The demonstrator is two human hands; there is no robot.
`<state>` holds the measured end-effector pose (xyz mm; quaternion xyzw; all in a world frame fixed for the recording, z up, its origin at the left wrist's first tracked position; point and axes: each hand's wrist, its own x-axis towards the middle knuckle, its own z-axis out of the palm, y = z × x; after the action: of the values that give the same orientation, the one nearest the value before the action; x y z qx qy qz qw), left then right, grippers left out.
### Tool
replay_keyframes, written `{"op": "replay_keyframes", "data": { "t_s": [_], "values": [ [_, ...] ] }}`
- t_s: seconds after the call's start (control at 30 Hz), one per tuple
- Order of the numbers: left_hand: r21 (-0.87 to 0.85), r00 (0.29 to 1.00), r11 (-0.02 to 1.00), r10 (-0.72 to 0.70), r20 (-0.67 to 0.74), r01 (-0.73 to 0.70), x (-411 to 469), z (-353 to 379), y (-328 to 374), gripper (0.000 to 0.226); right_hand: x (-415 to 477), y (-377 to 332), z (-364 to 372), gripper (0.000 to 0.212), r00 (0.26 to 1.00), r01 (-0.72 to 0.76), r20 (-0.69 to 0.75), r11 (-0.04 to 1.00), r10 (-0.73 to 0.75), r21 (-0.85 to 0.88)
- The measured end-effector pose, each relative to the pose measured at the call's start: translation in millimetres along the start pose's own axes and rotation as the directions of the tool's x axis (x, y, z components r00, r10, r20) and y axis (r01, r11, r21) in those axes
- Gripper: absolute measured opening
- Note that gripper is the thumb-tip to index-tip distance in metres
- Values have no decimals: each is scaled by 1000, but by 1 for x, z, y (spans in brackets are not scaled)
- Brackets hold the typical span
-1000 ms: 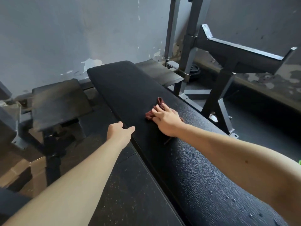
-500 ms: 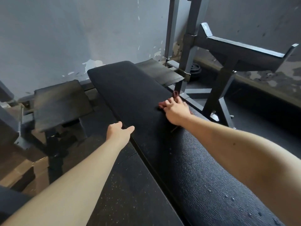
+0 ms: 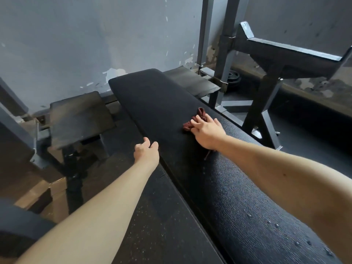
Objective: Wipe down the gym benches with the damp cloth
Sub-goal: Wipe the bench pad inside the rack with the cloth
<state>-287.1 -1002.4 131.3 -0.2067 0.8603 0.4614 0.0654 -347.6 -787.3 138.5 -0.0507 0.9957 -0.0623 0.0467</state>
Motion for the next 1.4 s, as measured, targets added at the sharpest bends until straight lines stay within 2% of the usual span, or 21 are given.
{"op": "replay_keyframes", "data": {
  "t_s": [0.13, 0.33, 0.5, 0.57, 0.67, 0.77, 0.83, 0.93, 1.03, 1.17, 1.23, 1.33, 1.4],
  "values": [
    [-19, 1000, 1000, 2, 9, -2, 0, 0, -2, 57, 6, -19, 3, 54, 995, -103, 4, 995, 103, -8],
    [-54, 998, 997, -65, -20, 64, 3, 1, 5, 53, -53, -76, 16, 54, 979, 200, 23, 979, -201, 46],
    [-163, 992, 980, -120, -31, 114, 10, 0, 6, 52, -47, -61, 10, 51, 962, 262, 53, 960, -268, 96],
    [-184, 995, 978, -99, -27, 93, 15, 1, 4, 51, -37, -42, 1, 50, 974, 225, 20, 972, -226, 63],
    [-197, 989, 972, -141, -49, 129, 14, -2, 6, 53, -9, 1, -14, 50, 999, 22, 41, 999, -20, -29],
    [-205, 986, 968, -158, -46, 146, 16, -2, 8, 54, 15, 28, -17, 66, 985, -131, 100, 987, 141, -98],
    [-220, 988, 967, -147, -52, 132, 16, 0, 7, 55, 19, 20, -10, 66, 976, -197, 76, 977, 204, -83],
    [-220, 990, 969, -129, -56, 114, 16, 3, 4, 56, -4, -11, -4, 51, 992, -121, 22, 990, 123, -72],
    [-244, 987, 963, -135, -82, 112, 14, 7, 6, 56, -35, -37, 5, 55, 999, 25, 33, 999, -24, -39],
    [-211, 981, 968, -163, -102, 138, 14, 11, 11, 56, -44, -34, 6, 54, 991, 125, 44, 991, -124, -36],
    [-170, 981, 975, -165, -102, 147, 18, 11, 10, 54, -33, -12, -2, 51, 997, 78, 17, 995, -77, -69],
    [-149, 983, 977, -165, -83, 152, 21, 9, 9, 52, -9, 35, -13, 49, 995, -92, 28, 991, 95, -93],
    [-150, 985, 978, -158, -67, 147, 21, 6, 8, 49, 8, 59, -13, 61, 985, -157, 47, 980, 163, -120]
  ]
}}
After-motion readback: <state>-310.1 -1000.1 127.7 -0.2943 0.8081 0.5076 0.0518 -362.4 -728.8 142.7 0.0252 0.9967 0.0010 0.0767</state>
